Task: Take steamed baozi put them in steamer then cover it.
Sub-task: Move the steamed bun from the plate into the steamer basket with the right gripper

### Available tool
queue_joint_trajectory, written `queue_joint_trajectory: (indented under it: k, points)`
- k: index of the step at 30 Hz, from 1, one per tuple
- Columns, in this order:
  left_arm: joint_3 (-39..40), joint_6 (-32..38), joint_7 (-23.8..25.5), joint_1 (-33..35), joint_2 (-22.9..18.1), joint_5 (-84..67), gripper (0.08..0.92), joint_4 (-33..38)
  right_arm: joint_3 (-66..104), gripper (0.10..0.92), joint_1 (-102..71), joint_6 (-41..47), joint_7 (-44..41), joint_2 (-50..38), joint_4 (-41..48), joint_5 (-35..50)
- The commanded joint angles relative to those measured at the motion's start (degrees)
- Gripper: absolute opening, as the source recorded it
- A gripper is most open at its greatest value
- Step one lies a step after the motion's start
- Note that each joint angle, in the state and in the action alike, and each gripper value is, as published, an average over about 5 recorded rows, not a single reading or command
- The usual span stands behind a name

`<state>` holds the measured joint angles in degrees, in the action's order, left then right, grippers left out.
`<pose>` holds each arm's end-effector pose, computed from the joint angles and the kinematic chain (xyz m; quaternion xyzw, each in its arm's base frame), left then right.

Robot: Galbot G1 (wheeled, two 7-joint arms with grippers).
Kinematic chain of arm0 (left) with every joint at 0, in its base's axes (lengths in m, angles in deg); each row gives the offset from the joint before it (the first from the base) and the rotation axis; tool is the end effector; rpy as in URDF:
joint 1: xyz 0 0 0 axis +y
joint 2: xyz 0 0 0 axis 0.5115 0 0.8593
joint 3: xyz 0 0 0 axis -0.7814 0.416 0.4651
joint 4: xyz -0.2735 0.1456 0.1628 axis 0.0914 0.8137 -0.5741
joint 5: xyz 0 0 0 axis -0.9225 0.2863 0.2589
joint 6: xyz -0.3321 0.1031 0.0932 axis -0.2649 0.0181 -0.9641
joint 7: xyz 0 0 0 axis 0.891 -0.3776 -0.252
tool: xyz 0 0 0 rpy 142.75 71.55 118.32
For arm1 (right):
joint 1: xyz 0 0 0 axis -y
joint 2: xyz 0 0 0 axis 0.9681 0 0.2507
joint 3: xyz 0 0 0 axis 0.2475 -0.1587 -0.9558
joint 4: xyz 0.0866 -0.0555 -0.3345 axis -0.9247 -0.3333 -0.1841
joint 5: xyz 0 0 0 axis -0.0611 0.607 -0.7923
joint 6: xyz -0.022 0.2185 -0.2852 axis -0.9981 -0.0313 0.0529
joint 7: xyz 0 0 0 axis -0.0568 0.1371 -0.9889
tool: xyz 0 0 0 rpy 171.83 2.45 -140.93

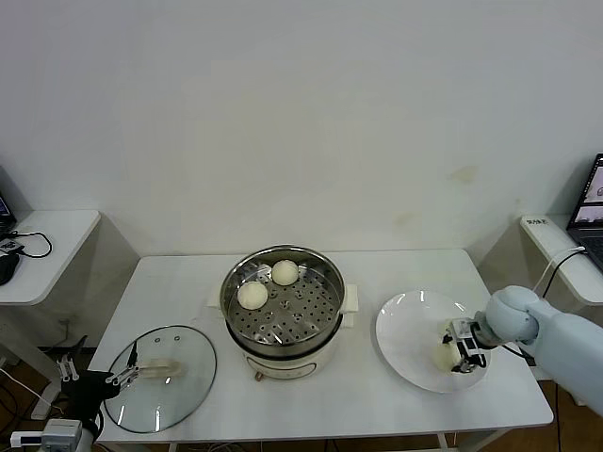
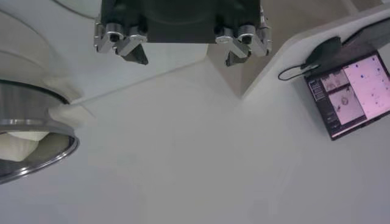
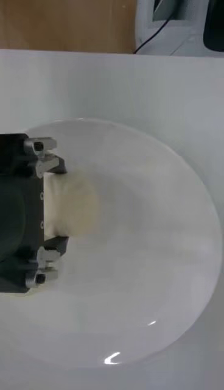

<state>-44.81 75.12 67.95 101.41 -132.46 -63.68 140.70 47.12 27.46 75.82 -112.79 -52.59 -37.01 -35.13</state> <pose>0.1428 0.1426 -0.2618 0.0660 -0.9724 -0.1988 0.1029 0.4282 -0.1748 -0.2287 0.4888 -0.5353 0.5530 0.4107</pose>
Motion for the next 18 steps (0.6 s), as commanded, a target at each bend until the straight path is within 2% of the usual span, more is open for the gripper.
queue_joint_trajectory:
  k: [1, 10, 18]
  points:
    - [0.1, 0.0, 0.0, -0.2, 0.1, -0.1, 0.823, -0.1, -5.4, 0.628, 11.6, 0.6, -3.6, -2.1, -2.5, 4.7]
    - [0.6, 0.1, 0.0, -0.8, 0.5, -0.3, 0.823, 0.0, -13.7, 0.632, 31.0, 1.9, -4.4, -0.5, -3.2, 12.0]
    - [0.2, 0.1, 0.0, -0.9, 1.0, -0.5, 0.823, -0.3, -23.2, 0.636, 47.3, 2.3, -1.9, 9.5, 0.6, 18.9]
